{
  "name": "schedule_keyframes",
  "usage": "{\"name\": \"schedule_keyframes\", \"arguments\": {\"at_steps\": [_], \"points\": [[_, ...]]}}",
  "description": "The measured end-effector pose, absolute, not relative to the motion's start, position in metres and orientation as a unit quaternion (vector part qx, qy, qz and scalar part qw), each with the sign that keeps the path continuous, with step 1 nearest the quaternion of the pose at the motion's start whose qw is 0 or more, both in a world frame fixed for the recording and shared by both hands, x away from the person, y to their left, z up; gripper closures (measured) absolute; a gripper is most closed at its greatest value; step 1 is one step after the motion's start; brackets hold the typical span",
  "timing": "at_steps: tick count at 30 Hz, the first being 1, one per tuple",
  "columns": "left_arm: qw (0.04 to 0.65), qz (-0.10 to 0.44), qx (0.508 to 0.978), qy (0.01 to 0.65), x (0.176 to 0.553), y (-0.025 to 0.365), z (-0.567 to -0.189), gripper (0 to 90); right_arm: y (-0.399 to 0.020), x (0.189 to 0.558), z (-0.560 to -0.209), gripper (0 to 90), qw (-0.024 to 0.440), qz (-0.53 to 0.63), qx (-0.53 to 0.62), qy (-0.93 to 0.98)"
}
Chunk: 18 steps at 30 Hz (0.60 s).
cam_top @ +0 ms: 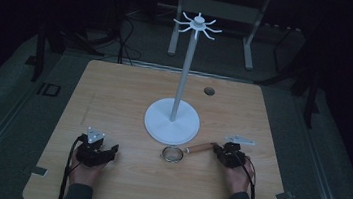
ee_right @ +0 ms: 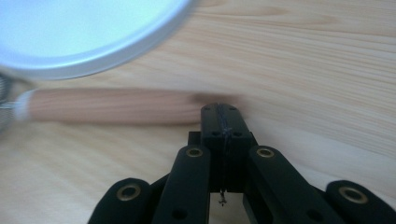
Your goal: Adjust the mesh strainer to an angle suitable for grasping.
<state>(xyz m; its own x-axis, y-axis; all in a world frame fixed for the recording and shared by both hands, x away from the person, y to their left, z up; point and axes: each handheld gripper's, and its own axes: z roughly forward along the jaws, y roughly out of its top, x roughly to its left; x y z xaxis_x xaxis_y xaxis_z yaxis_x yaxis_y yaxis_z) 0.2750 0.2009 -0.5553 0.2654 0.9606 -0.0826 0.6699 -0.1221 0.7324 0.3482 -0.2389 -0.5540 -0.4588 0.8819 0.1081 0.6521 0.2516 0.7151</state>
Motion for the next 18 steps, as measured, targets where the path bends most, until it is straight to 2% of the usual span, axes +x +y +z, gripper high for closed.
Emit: {"name": "schedule_keyframes", "arguments": {"at_steps": [5,10,18], "points": [[0.341,0.212,0.718,0.568,0.275,0.201,-0.555,36.1,-0.225,0.346,-0.546,89.8,0.176,0.372,0.472,0.78],[0.342,0.213,0.719,0.567,0.275,0.201,-0.556,36.1,-0.238,0.365,-0.541,89.8,0.192,0.367,0.499,0.761],[0.342,0.213,0.718,0.567,0.276,0.201,-0.555,36.1,-0.245,0.379,-0.549,89.8,0.192,0.343,0.509,0.765]]}}
